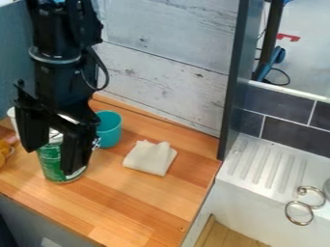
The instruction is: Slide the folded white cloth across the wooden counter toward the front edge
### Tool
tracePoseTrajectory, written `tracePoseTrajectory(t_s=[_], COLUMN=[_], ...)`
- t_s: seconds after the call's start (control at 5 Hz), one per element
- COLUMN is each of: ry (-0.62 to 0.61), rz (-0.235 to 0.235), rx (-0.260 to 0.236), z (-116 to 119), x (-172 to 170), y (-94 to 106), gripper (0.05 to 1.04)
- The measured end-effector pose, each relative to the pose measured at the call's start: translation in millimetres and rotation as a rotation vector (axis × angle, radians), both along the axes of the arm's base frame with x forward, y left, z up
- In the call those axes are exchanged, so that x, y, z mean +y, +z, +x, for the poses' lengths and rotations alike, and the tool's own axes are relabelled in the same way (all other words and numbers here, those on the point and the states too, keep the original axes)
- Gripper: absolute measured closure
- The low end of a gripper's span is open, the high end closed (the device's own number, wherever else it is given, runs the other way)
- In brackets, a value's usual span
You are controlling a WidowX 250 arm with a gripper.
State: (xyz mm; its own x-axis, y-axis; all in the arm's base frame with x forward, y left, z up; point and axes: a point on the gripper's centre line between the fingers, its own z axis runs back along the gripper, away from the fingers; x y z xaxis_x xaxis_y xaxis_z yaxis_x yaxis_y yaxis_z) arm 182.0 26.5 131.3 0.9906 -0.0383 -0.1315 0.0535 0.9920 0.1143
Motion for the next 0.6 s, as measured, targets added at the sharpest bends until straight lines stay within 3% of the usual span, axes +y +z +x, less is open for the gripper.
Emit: tracePoseTrajectory(t_s=[0.2,0.6], ry=[0.0,-0.053], rz=[-0.007,-0.099], rx=[0.017,-0.073], z=[-0.7,59.7], x=[-0.7,-11.9], y=[-4.0,-24.1], gripper=[0.083,0.083])
